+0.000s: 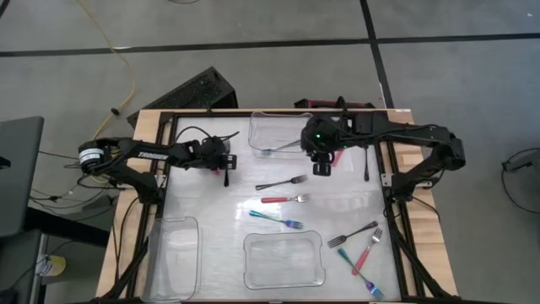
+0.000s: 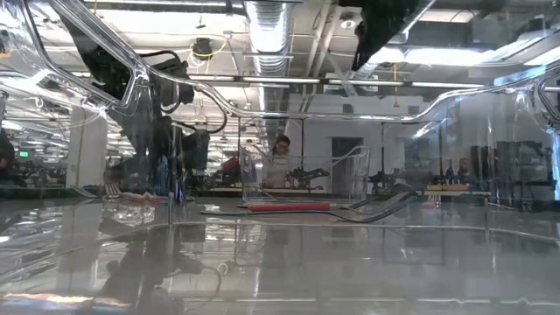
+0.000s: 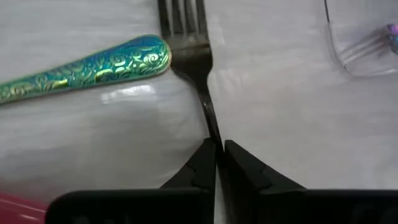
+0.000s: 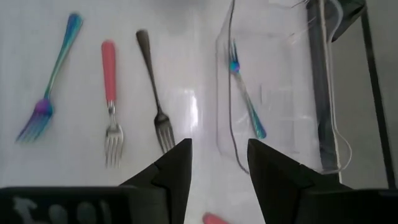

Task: Sort silverware by color (type)
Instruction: Put the black fork into the bottom right transparent bin

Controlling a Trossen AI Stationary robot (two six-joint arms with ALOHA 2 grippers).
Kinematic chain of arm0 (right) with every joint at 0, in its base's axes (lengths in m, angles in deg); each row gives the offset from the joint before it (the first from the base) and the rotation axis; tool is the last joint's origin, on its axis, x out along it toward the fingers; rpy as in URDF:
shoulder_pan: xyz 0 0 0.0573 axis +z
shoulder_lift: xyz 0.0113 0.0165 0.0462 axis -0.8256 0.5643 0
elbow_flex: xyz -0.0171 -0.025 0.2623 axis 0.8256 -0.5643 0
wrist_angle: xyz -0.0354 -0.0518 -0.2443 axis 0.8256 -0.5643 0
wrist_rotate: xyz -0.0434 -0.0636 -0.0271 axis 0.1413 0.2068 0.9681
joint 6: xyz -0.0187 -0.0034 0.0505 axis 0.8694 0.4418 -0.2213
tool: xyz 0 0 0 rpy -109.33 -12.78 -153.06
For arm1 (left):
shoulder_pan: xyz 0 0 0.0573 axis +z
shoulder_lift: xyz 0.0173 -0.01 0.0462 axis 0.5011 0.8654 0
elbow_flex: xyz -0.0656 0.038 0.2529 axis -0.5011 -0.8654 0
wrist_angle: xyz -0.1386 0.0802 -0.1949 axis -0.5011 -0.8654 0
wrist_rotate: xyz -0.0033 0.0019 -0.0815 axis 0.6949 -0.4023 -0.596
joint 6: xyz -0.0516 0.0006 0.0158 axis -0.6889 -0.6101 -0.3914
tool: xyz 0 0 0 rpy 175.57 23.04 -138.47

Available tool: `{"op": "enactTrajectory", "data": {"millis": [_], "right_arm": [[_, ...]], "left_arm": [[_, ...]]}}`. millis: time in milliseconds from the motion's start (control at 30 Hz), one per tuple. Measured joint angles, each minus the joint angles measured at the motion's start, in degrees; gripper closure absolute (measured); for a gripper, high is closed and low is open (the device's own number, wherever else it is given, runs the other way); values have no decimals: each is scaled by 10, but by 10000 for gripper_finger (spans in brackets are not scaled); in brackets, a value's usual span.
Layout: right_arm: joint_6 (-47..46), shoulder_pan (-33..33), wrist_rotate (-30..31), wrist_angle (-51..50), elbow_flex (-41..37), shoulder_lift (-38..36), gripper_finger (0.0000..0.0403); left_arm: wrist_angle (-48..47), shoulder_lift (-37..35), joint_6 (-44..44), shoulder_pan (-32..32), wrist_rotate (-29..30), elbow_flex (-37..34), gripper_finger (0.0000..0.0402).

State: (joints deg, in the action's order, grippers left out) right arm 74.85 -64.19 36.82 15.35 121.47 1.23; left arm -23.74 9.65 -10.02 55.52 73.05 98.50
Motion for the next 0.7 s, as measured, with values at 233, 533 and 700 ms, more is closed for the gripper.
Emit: {"op": "enactTrajectory", "data": {"millis": [233,533,700], "right_arm": [[55,8,-1,-18,0,0,226],[44,20,-28,-11,0,0,226],[-28,40,-28,14,0,0,226]], "left_arm": [[-4,-57,-34,0,-13,-6,400],[1,-189,-43,-22,-49,-4,401],[33,-254,-8,-36,-88,-4,401]]}}
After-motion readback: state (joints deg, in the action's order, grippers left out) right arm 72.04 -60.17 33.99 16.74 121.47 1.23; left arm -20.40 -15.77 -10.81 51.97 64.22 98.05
